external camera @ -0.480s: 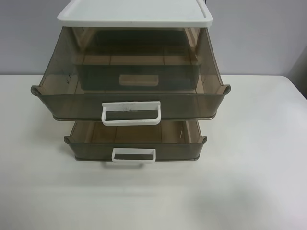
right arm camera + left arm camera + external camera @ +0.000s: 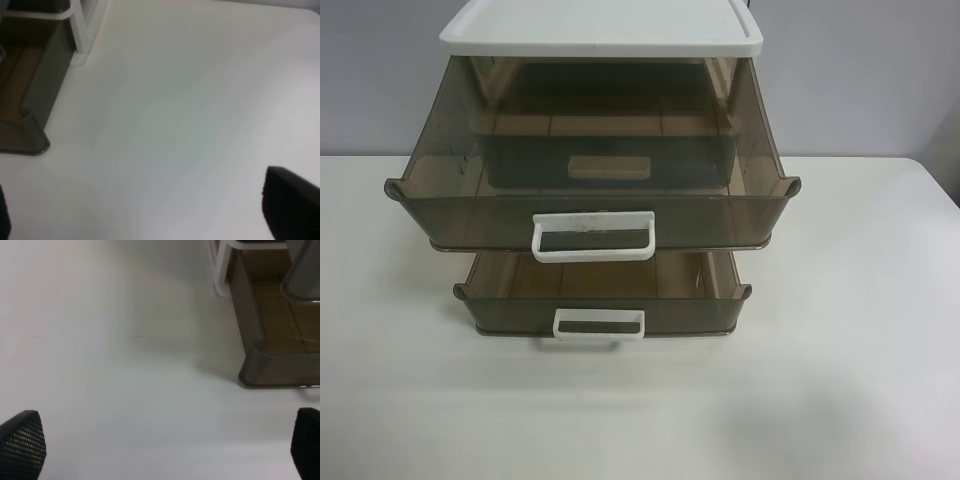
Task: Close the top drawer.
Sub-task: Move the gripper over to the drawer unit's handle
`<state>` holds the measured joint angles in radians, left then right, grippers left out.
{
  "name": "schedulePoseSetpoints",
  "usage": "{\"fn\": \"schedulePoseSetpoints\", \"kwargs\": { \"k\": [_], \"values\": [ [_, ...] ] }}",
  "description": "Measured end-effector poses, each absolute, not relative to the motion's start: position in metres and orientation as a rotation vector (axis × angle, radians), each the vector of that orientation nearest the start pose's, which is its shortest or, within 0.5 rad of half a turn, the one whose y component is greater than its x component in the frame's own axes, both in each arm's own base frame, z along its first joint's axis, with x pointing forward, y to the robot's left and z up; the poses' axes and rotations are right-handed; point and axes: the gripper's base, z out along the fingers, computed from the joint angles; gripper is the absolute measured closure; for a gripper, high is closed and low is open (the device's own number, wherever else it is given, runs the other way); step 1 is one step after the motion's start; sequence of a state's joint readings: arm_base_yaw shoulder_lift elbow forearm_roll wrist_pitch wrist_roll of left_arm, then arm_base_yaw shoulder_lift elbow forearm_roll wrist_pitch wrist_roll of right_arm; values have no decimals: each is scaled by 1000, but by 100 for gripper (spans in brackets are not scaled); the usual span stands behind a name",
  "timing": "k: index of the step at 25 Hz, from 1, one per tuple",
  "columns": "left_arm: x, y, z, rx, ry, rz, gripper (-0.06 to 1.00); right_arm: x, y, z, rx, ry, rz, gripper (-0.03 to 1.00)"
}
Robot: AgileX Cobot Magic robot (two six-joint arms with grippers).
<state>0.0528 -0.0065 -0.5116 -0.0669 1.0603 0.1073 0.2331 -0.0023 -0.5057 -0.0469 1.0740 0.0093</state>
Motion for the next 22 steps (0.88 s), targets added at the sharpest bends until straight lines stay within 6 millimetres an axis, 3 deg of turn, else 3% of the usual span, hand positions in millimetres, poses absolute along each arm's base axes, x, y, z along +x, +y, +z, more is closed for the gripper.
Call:
{"fn": "schedulePoseSetpoints", "kwargs": {
  "k": [8,11,18,22],
  "values": [
    [-7,-6,281,59,2023,21,-5,-6,-2,278,-245,2040,133,-2],
    [-7,-6,281,59,2023,21,-5,2,2,291,-274,2076,146,-2],
    [-7,-6,281,59,2023,21,-5,59,31,347,-563,2092,224,-2],
    [-7,-6,281,59,2023,21,-5,95,64,365,-795,2092,308,-2]
  ]
}}
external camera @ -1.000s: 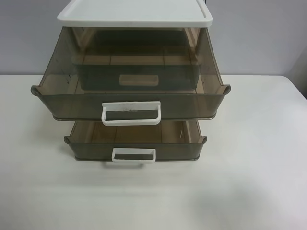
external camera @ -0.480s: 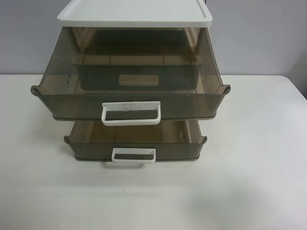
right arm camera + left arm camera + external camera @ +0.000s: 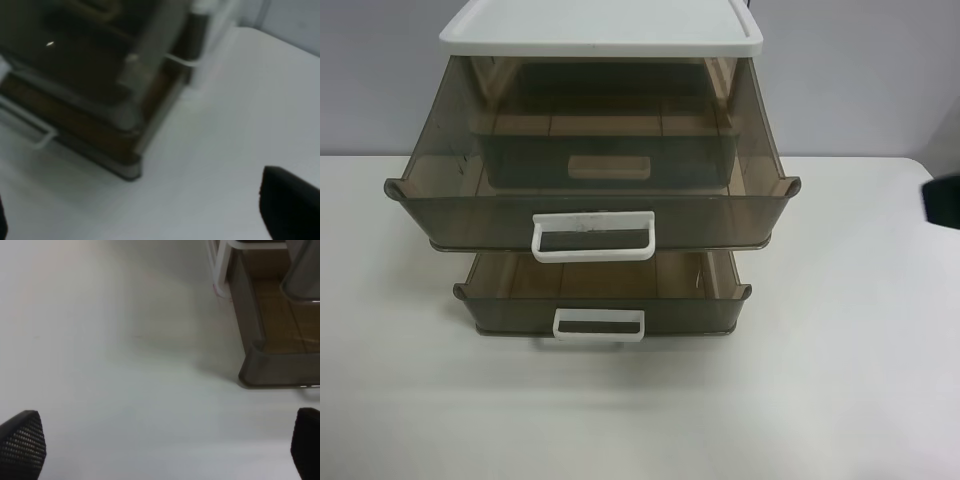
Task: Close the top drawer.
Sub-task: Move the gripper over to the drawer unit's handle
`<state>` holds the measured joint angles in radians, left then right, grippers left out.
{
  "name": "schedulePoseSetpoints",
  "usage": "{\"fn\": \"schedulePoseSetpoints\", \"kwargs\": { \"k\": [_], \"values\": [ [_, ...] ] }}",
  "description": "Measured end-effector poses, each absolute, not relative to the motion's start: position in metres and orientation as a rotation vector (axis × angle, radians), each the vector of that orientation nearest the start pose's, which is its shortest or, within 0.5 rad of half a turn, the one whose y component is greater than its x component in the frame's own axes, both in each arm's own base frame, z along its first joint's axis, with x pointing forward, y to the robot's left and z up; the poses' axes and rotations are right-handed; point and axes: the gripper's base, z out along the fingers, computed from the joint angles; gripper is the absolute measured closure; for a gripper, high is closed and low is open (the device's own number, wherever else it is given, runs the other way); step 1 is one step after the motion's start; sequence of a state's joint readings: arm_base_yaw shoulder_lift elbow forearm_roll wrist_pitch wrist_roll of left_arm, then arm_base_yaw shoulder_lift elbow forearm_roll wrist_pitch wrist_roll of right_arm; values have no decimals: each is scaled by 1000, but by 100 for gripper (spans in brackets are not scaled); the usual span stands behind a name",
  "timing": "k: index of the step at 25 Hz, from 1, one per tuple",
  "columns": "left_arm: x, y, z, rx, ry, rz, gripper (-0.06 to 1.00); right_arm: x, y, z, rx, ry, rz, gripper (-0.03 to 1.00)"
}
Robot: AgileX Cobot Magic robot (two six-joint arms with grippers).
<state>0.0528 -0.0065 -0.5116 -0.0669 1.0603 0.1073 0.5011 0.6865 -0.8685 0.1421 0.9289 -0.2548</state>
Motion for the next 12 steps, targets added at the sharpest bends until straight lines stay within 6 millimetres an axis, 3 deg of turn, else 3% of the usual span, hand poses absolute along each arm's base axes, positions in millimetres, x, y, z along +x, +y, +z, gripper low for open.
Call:
{"fn": "schedulePoseSetpoints", "kwargs": {
  "k": [5,9,12],
  "values": [
    [-7,-6,281,59,2023,21,-5,124,131,367,-1138,2067,358,-2],
    [-7,-6,281,59,2023,21,-5,130,189,363,-1327,2025,408,-2],
    [-7,-6,281,59,2023,21,-5,125,229,356,-1457,1985,439,-2]
  ]
}}
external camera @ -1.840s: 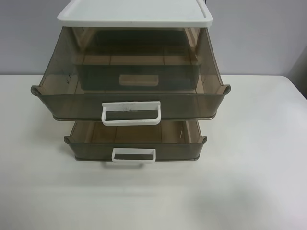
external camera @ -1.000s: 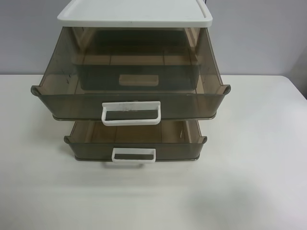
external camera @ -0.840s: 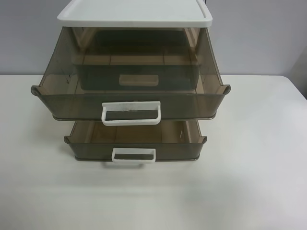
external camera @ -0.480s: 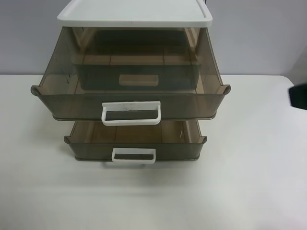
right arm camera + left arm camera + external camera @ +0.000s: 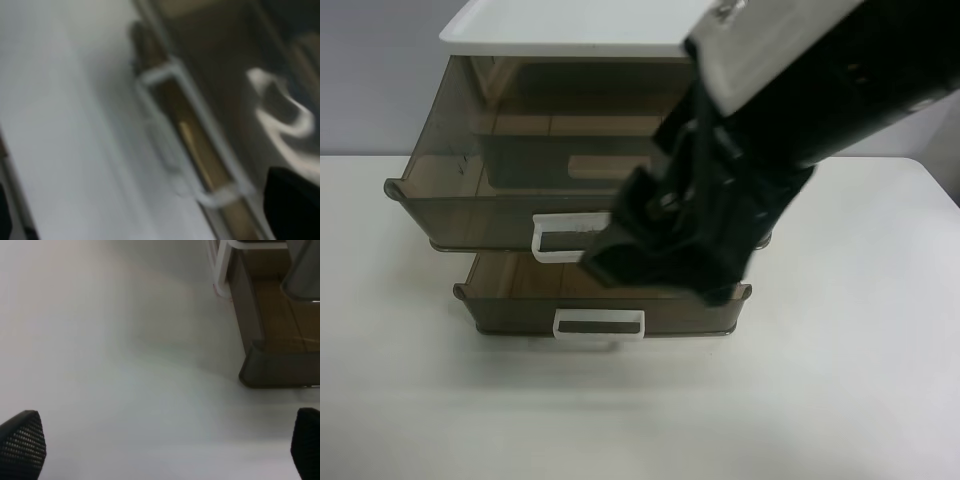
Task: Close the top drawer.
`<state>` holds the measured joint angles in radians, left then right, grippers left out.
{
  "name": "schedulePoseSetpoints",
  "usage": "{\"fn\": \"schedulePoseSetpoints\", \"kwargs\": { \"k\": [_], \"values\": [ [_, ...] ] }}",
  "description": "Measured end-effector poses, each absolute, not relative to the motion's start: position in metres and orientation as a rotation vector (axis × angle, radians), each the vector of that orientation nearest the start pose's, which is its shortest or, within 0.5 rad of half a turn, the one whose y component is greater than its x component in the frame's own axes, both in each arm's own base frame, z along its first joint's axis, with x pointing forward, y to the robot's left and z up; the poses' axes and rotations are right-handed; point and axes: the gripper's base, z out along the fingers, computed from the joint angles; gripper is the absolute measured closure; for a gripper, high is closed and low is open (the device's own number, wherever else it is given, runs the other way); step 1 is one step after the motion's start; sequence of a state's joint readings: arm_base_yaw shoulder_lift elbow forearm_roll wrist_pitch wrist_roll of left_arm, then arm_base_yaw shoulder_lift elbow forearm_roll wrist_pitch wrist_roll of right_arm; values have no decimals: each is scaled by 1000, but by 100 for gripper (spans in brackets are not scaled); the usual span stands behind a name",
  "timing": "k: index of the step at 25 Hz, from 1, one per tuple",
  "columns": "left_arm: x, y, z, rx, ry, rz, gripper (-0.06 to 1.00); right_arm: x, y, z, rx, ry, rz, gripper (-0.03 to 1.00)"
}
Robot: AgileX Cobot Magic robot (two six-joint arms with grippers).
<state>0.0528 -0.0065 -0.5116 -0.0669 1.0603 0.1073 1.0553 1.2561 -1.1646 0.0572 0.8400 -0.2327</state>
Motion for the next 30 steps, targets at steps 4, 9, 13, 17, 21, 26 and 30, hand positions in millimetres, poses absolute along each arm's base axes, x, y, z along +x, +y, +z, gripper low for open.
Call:
{"fn": "schedulePoseSetpoints", "kwargs": {
  "k": [4,9,13,17,21,26,30],
  "values": [
    [-7,-6,281,59,2023,21,-5,113,267,344,-1585,1951,462,-2],
    [-7,-6,281,59,2023,21,-5,102,292,322,-1672,1970,462,-3],
    [-7,-6,281,59,2023,21,-5,105,304,301,-1707,2015,381,-2],
    [-7,-6,281,59,2023,21,-5,114,311,281,-1720,2055,259,-2],
    [-7,-6,281,59,2023,21,-5,121,313,270,-1720,2074,160,-2],
    [-7,-6,281,59,2023,21,-5,124,313,268,-1678,2082,103,-2],
    [-7,-6,281,59,2023,21,-5,131,311,270,-1641,2057,30,-2]
  ]
}}
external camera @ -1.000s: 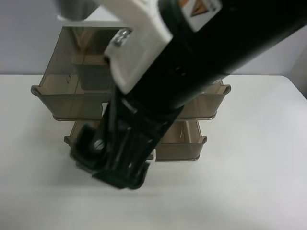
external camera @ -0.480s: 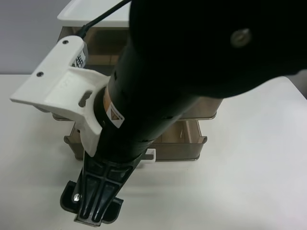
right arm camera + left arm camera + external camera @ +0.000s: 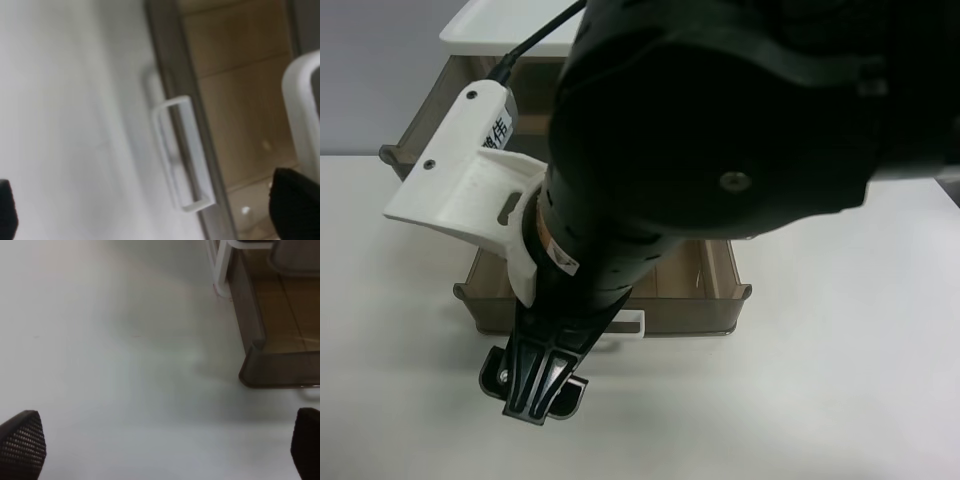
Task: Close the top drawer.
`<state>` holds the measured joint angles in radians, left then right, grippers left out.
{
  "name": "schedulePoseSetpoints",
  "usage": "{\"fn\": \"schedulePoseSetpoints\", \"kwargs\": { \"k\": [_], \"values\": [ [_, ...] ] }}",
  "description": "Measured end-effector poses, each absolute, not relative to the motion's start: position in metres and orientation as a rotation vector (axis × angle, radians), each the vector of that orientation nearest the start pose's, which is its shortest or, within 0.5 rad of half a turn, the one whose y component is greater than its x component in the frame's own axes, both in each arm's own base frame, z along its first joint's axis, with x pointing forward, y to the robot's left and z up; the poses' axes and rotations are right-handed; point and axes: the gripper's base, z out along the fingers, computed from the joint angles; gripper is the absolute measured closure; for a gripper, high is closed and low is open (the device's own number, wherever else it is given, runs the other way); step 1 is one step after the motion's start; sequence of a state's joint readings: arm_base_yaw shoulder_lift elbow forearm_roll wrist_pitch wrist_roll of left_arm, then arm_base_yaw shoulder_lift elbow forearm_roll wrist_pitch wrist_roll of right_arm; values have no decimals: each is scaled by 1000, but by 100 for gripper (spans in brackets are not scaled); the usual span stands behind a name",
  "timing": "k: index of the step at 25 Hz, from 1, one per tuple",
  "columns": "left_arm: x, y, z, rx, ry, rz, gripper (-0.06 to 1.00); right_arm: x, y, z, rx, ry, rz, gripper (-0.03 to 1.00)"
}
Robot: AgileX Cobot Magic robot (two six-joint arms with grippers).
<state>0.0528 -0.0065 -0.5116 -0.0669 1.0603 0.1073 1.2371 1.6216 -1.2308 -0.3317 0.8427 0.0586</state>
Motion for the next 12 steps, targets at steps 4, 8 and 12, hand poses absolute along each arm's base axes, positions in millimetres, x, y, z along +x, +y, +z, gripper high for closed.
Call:
{"fn": "schedulePoseSetpoints", "kwargs": {
  "k": [4,8,12],
  "values": [
    [-7,-6,281,59,2023,21,-5,141,307,270,-1610,2068,4,-2],
    [-7,-6,281,59,2023,21,-5,155,301,271,-1563,2093,-10,-2],
    [-7,-6,281,59,2023,21,-5,175,296,280,-1489,2106,-11,-2]
  ]
}}
